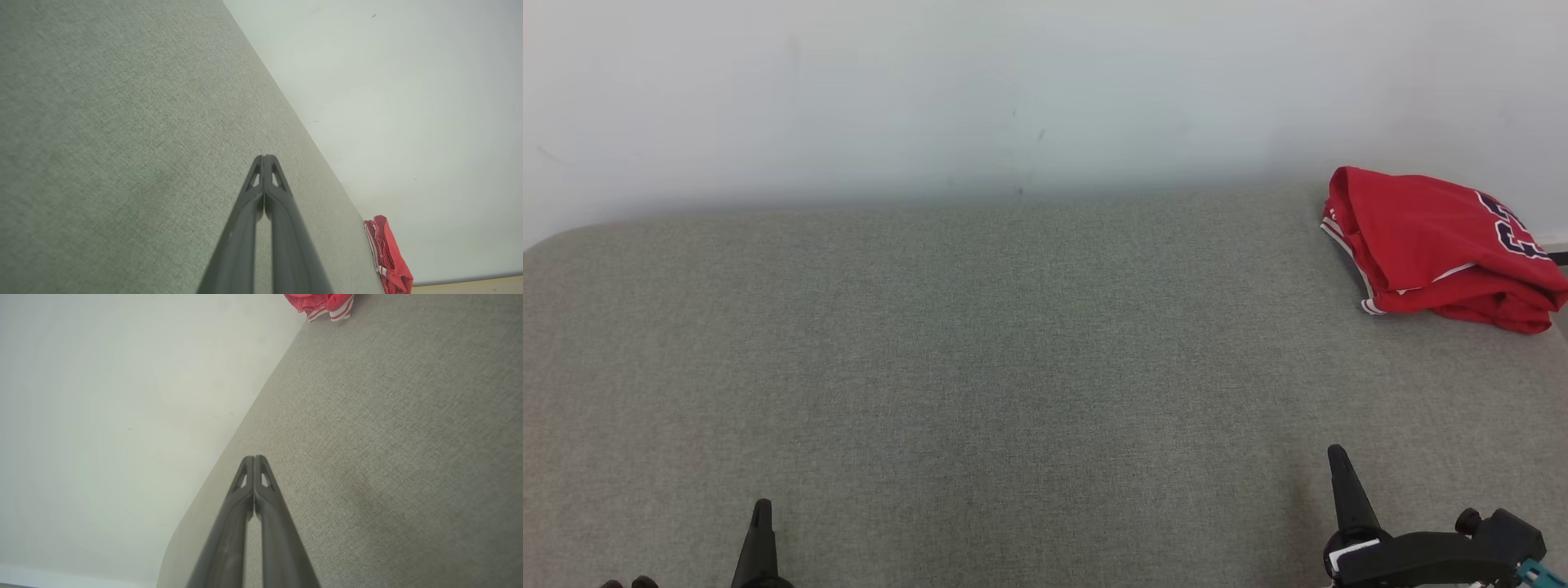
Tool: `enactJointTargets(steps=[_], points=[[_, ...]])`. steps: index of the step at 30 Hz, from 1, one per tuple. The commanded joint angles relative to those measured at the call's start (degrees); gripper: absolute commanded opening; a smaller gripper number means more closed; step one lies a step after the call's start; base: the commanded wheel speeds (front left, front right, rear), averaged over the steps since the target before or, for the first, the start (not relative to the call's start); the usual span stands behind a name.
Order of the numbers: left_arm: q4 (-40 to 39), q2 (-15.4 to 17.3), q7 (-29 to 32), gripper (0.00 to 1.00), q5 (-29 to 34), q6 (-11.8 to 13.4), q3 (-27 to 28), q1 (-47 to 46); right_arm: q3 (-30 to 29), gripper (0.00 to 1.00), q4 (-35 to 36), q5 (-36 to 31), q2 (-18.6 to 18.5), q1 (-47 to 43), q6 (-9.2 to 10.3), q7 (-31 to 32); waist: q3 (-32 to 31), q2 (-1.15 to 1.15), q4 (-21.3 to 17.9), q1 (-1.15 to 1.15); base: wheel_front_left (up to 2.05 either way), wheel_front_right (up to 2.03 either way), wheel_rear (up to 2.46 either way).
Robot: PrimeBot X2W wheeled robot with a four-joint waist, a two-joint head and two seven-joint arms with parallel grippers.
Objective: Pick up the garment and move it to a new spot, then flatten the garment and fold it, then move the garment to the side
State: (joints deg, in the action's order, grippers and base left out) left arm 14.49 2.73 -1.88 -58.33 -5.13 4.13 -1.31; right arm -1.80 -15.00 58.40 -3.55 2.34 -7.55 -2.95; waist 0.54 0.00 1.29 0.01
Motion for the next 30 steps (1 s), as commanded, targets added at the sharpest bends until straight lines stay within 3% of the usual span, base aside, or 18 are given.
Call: enactJointTargets(steps=[1, 30], points=[[-0.61, 0.19, 0.55, 0.00, -2.30, -0.48, 0.37, -1.19, -0.34, 0.00, 0.76, 2.32, -0.31, 1.15, 0.06, 0.57, -0.01, 0.00, -0.04, 0.00, 0.00, 0.00, 0.00], [-0.57, 0.21, 4.70, 0.00, -19.01, -1.46, 1.46, -3.36, -2.18, 0.00, 0.96, 19.26, -0.19, 2.59, 0.08, 4.93, -0.17, 0.00, -0.60, -0.01, 0.00, 0.00, 0.00]])
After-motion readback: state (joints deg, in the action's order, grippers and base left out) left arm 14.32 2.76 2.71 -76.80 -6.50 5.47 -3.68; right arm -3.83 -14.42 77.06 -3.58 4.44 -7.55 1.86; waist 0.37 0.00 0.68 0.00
